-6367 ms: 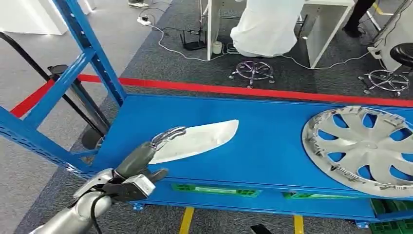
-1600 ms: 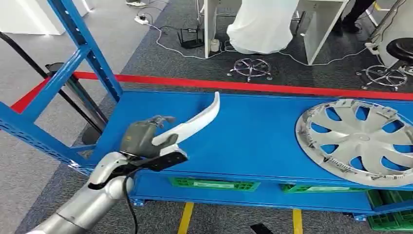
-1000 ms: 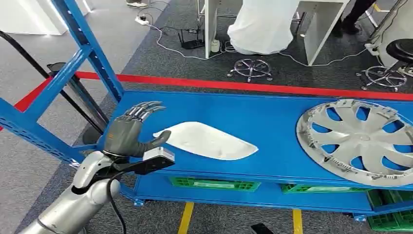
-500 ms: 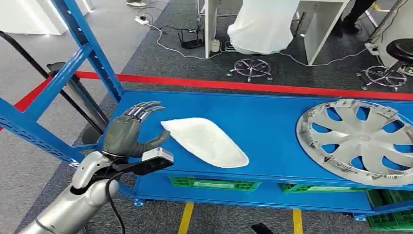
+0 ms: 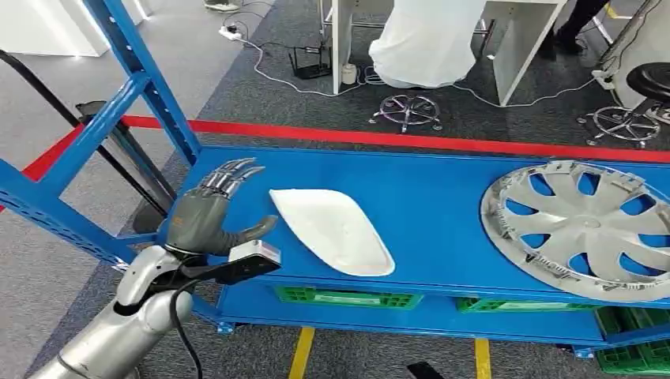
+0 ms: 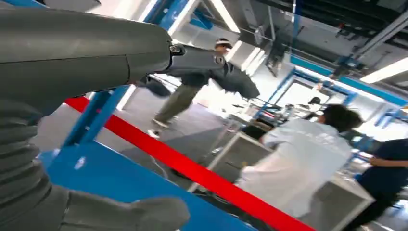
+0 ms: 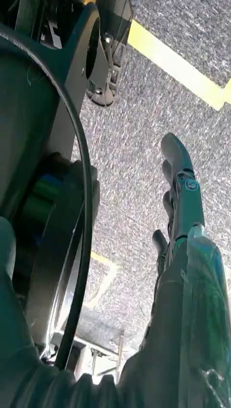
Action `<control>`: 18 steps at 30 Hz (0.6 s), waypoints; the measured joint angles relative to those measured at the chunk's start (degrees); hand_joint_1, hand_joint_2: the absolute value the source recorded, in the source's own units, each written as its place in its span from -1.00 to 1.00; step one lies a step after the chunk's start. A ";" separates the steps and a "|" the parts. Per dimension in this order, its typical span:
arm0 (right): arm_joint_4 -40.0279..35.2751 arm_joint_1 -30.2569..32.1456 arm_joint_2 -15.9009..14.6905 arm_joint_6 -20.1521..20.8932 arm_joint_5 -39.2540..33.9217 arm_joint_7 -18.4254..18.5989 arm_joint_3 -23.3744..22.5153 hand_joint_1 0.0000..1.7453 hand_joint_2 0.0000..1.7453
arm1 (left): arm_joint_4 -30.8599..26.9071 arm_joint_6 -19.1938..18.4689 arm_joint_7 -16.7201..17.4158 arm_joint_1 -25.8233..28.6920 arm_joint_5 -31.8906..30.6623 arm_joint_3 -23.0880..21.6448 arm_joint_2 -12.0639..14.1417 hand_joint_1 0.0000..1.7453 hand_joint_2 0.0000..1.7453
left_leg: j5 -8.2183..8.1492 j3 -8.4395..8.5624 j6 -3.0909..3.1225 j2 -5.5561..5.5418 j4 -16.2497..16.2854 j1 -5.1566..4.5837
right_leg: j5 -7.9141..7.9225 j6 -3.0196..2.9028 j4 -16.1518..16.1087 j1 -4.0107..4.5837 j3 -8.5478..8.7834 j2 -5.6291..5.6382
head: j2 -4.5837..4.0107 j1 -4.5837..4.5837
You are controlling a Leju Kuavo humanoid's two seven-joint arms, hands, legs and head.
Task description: Take the parts from the cabinet and place them on the table.
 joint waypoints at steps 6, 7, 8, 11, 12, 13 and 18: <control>0.00 -0.05 0.00 0.02 0.11 0.07 0.00 -1.00 1.00 | -0.13 0.00 -1.29 0.40 1.21 0.00 0.00 -1.00 -1.00 | 0.00 -0.01 0.00 0.00 0.00 0.00 | 0.00 0.00 0.00 0.00 -0.02 0.00 | 0.00 -0.02; 0.00 -0.05 0.00 0.02 0.11 0.07 0.00 -1.00 1.00 | -0.13 0.00 -1.32 0.41 1.21 0.00 0.00 -1.00 -1.00 | 0.00 -0.01 0.00 0.00 0.00 0.00 | 0.00 0.00 0.00 0.00 -0.02 0.00 | 0.00 0.00; 0.00 -0.05 0.00 0.02 0.09 0.07 0.00 -1.00 1.00 | -0.13 0.00 -1.32 0.41 1.23 0.00 0.00 -1.00 -1.00 | 0.00 -0.01 0.00 0.00 0.00 0.00 | 0.00 0.00 0.00 0.00 -0.02 0.00 | 0.00 -0.02; 0.00 -0.06 0.00 0.02 0.05 0.09 0.00 -1.00 1.00 | -0.13 0.00 -1.34 0.41 1.23 0.00 0.00 -1.00 -1.00 | 0.00 -0.01 0.00 0.00 0.00 0.00 | 0.00 0.00 0.00 0.00 -0.02 0.00 | 0.00 -0.02; 0.00 -0.06 0.00 0.05 0.05 0.09 0.00 -1.00 1.00 | -0.13 0.00 -1.34 0.41 1.23 0.00 0.00 -1.00 -1.00 | 0.00 -0.01 0.00 0.00 0.00 0.00 | 0.00 0.00 0.00 0.00 -0.02 0.00 | 0.00 0.00; 0.00 -0.06 0.00 0.02 0.05 0.09 0.00 -1.00 1.00 | -0.13 0.00 -1.34 0.42 1.23 0.00 0.00 -1.00 -1.00 | 0.00 -0.01 0.00 0.00 0.00 0.00 | 0.00 0.00 0.00 0.00 -0.02 0.00 | 0.00 -0.02; 0.00 -0.06 0.00 0.05 0.05 0.09 0.00 -1.00 1.00 | -0.13 0.00 -1.34 0.41 1.23 0.00 0.00 -1.00 -1.00 | 0.00 -0.01 0.00 0.00 0.00 0.00 | 0.00 0.00 0.00 0.00 -0.02 0.00 | 0.00 -0.02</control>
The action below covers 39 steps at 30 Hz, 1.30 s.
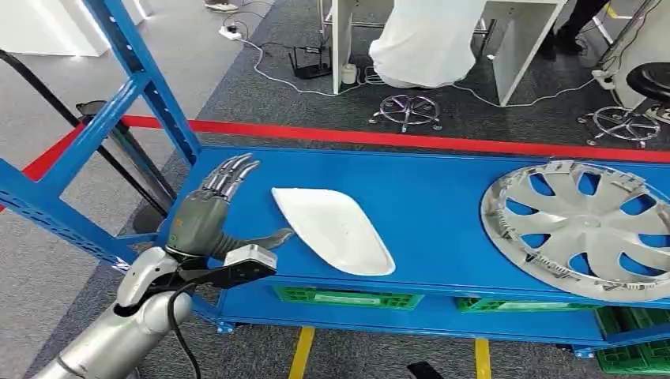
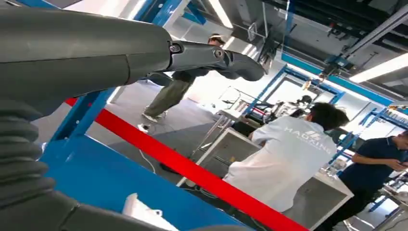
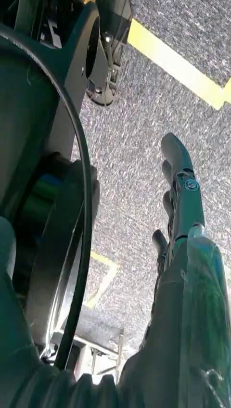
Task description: Take the parts from the cabinet and place them on the table.
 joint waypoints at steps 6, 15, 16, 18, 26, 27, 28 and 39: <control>0.00 -0.03 0.00 0.09 0.22 0.02 0.00 -1.00 1.00 | 0.02 -1.59 0.07 -0.12 0.22 -0.04 0.02 -1.00 1.00 | 0.00 0.00 0.00 0.00 0.00 0.00 | 0.00 0.00 0.00 0.00 -0.01 0.00 | 0.00 0.02; 0.00 -0.26 0.00 0.39 0.85 0.44 0.00 -1.00 1.00 | 2.58 -7.89 0.59 -1.05 2.08 -0.17 0.70 -1.00 1.00 | 0.02 -0.01 -0.03 0.00 0.00 0.00 | 0.01 -0.01 0.00 0.00 -0.03 0.02 | 0.00 0.02; 0.00 -0.27 0.00 0.42 0.90 0.46 0.00 -1.00 1.00 | 3.01 -8.39 0.72 -1.15 2.12 -0.20 0.74 -1.00 1.00 | 0.02 -0.01 -0.03 0.00 0.00 0.00 | 0.01 -0.01 0.00 0.00 -0.03 0.02 | 0.00 0.00; 0.00 -0.27 0.00 0.42 0.90 0.46 0.00 -1.00 1.00 | 3.08 -8.46 0.72 -1.16 2.12 -0.20 0.74 -1.00 1.00 | 0.02 -0.01 -0.03 0.00 0.00 0.00 | 0.01 -0.01 0.00 0.00 -0.03 0.02 | 0.00 0.02; 0.00 -0.30 0.00 0.48 0.94 0.57 0.00 -1.00 1.00 | 4.35 -9.12 0.72 -1.41 2.12 -0.24 0.79 -1.00 1.00 | 0.02 -0.01 -0.03 0.00 0.00 0.00 | 0.01 -0.01 0.00 0.00 -0.03 0.02 | 0.00 0.00; 0.00 -0.35 0.00 0.59 1.01 0.63 0.00 -1.00 1.00 | 5.86 -9.82 0.35 -1.58 2.43 -0.28 0.81 -1.00 1.00 | 0.02 -0.01 -0.03 0.00 0.00 0.00 | 0.01 -0.01 0.00 0.00 -0.03 0.02 | 0.00 0.02; 0.00 -0.43 0.00 0.79 1.31 0.81 0.00 -1.00 1.00 | 9.91 -10.58 -0.90 -2.04 2.47 -0.55 0.81 -1.00 1.00 | 0.02 -0.01 -0.03 0.00 0.00 0.00 | 0.01 -0.01 0.00 0.00 -0.13 0.03 | 0.00 0.02; 0.00 -0.55 0.00 1.05 1.97 0.96 0.00 -1.00 1.00 | 16.22 -10.58 -2.19 -3.41 -0.64 -1.68 0.87 -1.00 1.00 | 0.03 -0.06 -0.03 0.00 0.00 0.00 | 0.02 -0.01 0.00 0.00 -0.10 0.02 | 0.00 0.00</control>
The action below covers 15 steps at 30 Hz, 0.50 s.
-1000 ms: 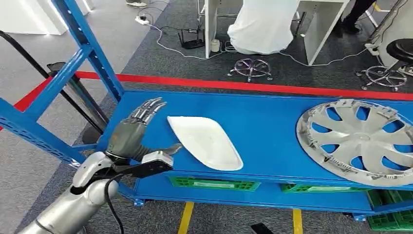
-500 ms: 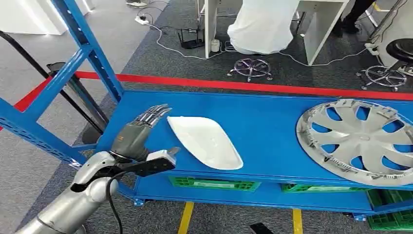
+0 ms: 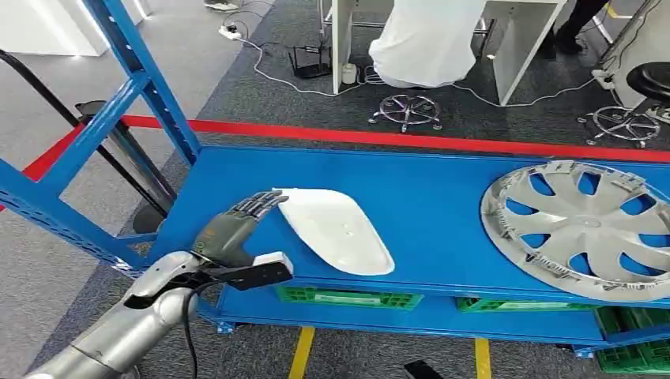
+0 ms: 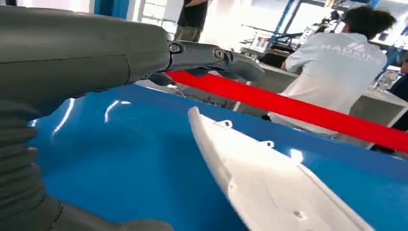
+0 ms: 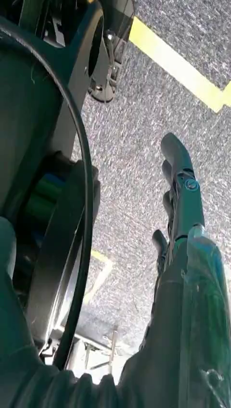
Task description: Take the parts from the cabinet and place them on the table.
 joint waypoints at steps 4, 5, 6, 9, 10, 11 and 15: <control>0.00 -0.13 0.00 0.33 0.28 0.17 0.02 -1.00 1.00 | 1.73 -1.18 -2.58 -1.32 -0.98 -1.46 0.55 -1.00 1.00 | 0.02 0.00 -0.02 0.00 0.00 0.00 | 0.01 0.00 0.00 0.00 0.03 0.01 | 0.00 0.00; 0.00 -0.12 0.00 0.33 0.33 0.20 0.02 -1.00 1.00 | 2.01 -1.29 -3.04 -1.46 -1.00 -1.64 0.66 -1.00 1.00 | 0.03 0.00 -0.02 0.00 0.00 0.00 | 0.01 0.00 0.00 0.00 0.02 0.01 | 0.00 0.00; 0.00 -0.14 0.00 0.35 0.37 0.26 0.02 -1.00 1.00 | 2.32 -1.35 -3.32 -1.65 -1.00 -1.90 0.70 -1.00 1.00 | 0.03 -0.01 -0.02 0.00 0.00 0.00 | 0.01 0.00 0.00 0.00 0.02 0.00 | 0.00 0.00; 0.00 -0.17 0.00 0.42 0.63 0.33 0.02 -1.00 1.00 | 2.99 -1.38 -3.98 -2.12 -0.83 -2.69 1.03 -1.00 1.00 | 0.03 -0.01 -0.02 0.00 0.00 0.00 | 0.01 0.00 0.00 0.00 0.02 0.00 | 0.00 0.00; 0.00 -0.18 0.00 0.44 0.77 0.33 0.02 -1.00 1.00 | 3.19 -1.40 -4.11 -2.23 -0.83 -2.91 1.09 -1.00 1.00 | 0.03 -0.01 -0.02 0.00 0.00 0.00 | 0.01 0.00 0.00 0.00 0.03 0.00 | 0.00 0.00; 0.00 -0.19 0.00 0.48 0.79 0.33 0.02 -1.00 1.00 | 3.37 -1.42 -4.13 -2.32 -0.83 -3.04 1.14 -1.00 1.00 | 0.03 -0.01 -0.02 0.00 0.00 0.00 | 0.01 0.00 0.00 0.00 0.02 0.00 | 0.00 0.02; 0.00 -0.20 0.00 0.48 0.85 0.33 0.02 -1.00 1.00 | 3.93 -1.44 -4.15 -2.70 -0.76 -3.28 1.29 -1.00 1.00 | 0.04 -0.02 -0.03 0.00 0.00 0.00 | 0.01 0.00 0.00 0.00 0.01 0.00 | 0.00 0.00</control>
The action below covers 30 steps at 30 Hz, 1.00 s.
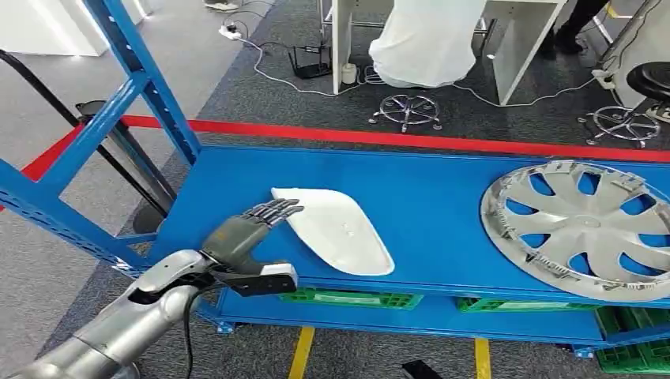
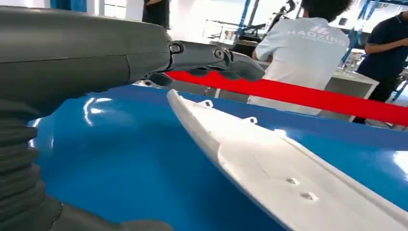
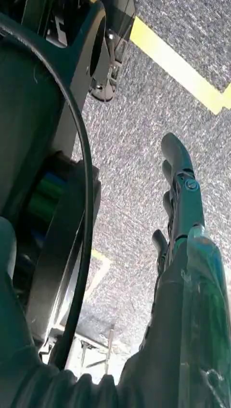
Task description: Take the parts from the cabinet and place them on the table.
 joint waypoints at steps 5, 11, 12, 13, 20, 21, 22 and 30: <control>0.00 -0.06 0.00 0.13 0.22 0.02 0.04 -1.00 1.00 | 1.00 0.26 0.02 -1.01 -1.59 -1.00 0.11 -1.00 1.00 | 0.01 -0.01 -0.01 0.00 0.00 0.00 | 0.00 0.00 0.00 0.00 -0.02 -0.01 | 0.00 0.00; 0.00 -0.50 0.00 0.46 0.98 0.37 0.50 -1.00 1.00 | 4.57 -0.02 -0.04 -3.31 -3.28 -2.65 -0.63 -1.00 1.00 | 0.04 -0.01 -0.02 0.00 0.00 0.00 | 0.05 -0.01 0.00 0.00 -0.02 0.01 | 0.00 0.00; 0.00 -0.58 0.00 0.48 1.03 0.37 0.52 -1.00 1.00 | 4.94 -0.02 -0.07 -3.59 -3.28 -2.75 -0.74 -1.00 1.00 | 0.04 -0.02 -0.02 0.00 0.00 0.00 | 0.07 0.00 0.00 0.00 -0.02 0.01 | 0.00 0.00; 0.00 -0.65 0.00 0.52 1.07 0.39 0.59 -1.00 1.00 | 5.66 -0.02 -0.13 -3.88 -3.34 -3.04 -0.90 -1.00 1.00 | 0.05 -0.02 -0.02 0.00 0.00 0.00 | 0.08 -0.01 0.00 0.00 -0.02 0.01 | 0.00 0.02; 0.00 -1.12 0.00 0.87 1.86 0.70 1.07 -1.00 1.00 | 11.84 0.02 -0.41 -6.90 -4.24 -4.46 -2.34 -1.00 1.00 | 0.09 -0.05 -0.02 0.00 0.00 0.00 | 0.11 -0.02 0.00 0.00 -0.03 0.00 | 0.00 0.00; -0.02 -1.17 0.00 0.96 2.05 0.72 1.09 -1.00 1.00 | 12.93 0.26 -0.50 -7.33 -4.48 -4.63 -2.67 -1.00 1.00 | 0.10 -0.05 -0.01 0.00 0.00 0.00 | 0.11 -0.02 0.00 0.00 -0.03 -0.01 | 0.00 0.02; -0.02 -1.25 0.00 1.01 2.12 0.79 1.11 -1.00 1.00 | 14.05 0.55 -0.59 -7.82 -4.53 -4.85 -2.99 -1.00 1.00 | 0.13 -0.06 0.02 0.00 0.00 0.00 | 0.12 -0.01 0.00 0.00 -0.03 -0.01 | 0.00 0.00; -0.02 -1.85 0.00 1.14 2.51 1.07 1.55 -1.00 1.00 | 20.15 2.29 -0.74 -10.44 -5.16 -5.55 -5.18 -1.00 1.00 | 0.15 -0.06 0.06 0.00 0.00 0.00 | 0.14 0.01 0.00 0.00 -0.01 -0.02 | 0.00 0.02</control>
